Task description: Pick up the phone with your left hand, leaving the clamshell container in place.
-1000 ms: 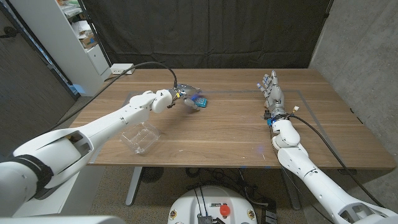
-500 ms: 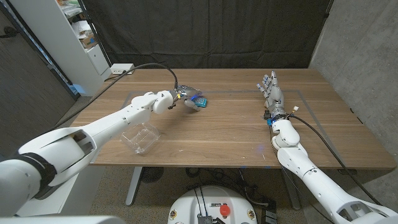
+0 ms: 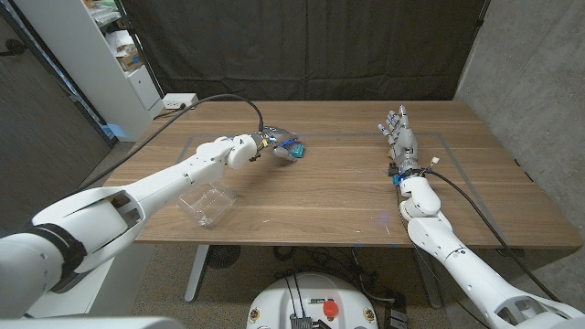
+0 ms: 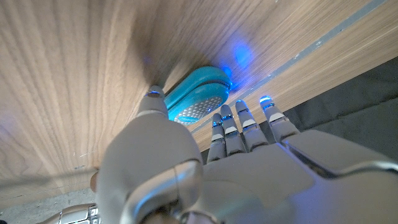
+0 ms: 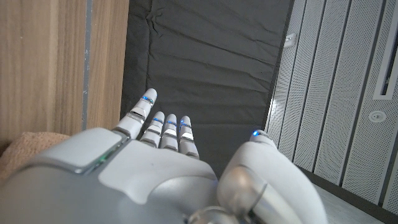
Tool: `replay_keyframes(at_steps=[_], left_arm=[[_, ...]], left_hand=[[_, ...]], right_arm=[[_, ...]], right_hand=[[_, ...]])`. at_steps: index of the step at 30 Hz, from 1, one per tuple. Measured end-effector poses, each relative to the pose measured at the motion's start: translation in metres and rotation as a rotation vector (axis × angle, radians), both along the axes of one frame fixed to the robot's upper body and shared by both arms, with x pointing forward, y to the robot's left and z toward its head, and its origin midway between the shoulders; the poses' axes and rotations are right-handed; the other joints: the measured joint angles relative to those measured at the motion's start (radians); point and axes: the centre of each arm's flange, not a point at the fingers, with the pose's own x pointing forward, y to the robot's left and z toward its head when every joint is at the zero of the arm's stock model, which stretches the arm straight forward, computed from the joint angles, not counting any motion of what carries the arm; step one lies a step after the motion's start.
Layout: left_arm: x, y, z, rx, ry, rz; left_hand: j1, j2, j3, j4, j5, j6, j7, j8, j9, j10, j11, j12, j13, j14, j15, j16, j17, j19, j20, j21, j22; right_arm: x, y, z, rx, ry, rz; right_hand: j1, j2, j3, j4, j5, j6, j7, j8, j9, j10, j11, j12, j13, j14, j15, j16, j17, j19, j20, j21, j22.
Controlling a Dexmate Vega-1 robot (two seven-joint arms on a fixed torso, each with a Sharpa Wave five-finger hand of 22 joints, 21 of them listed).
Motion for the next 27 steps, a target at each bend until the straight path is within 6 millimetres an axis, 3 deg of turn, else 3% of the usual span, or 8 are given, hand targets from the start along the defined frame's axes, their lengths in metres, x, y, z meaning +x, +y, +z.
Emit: replay_keyframes(at_steps=[8,15,27], left_arm=[[-0.0003,0.0001,-0.0008,0.003,-0.001,0.016],[-0.0022,0.0007,-0.0016,0.006,0.0,0.025],[-0.0046,0.0021,-0.0029,0.001,0.003,0.032]], left_hand=[[0.054,0.042,0.005,-0.005,-0.02,0.118,-0.032,0.033,0.004,0.114,-0.042,0.035,0.01,0.147,-0.024,0.045,0.008,0.069,-0.043,0.014,0.005],[0.081,0.058,0.017,-0.008,-0.04,0.17,-0.049,0.041,0.004,0.164,-0.064,0.05,0.016,0.202,-0.027,0.062,0.014,0.11,-0.061,0.027,0.005],[0.132,0.084,0.026,-0.011,-0.078,0.226,-0.055,0.057,0.01,0.211,-0.061,0.064,0.028,0.252,-0.028,0.084,0.018,0.167,-0.064,0.043,0.01]], right_arm=[[0.0025,-0.0004,-0.0023,0.004,0.006,0.004],[0.0052,-0.0001,-0.002,0.003,0.008,0.013],[0.0065,0.0009,-0.0017,-0.001,0.008,0.022]], right_hand=[[0.0,0.0,0.0,0.0,0.0,0.0,0.0,0.0,0.0,0.004,0.003,0.0,0.0,0.0,0.0,0.0,0.0,0.0,0.0,0.0,0.0],[0.0,0.0,0.0,0.0,0.0,0.0,0.0,0.0,0.0,0.006,0.005,0.0,0.0,0.0,0.0,0.0,0.0,0.0,0.0,0.0,0.0],[0.0,0.0,0.0,0.0,0.0,0.0,0.0,0.0,0.0,0.006,0.005,0.0,0.0,0.004,0.004,0.0,0.0,0.0,0.0,-0.007,0.0]])
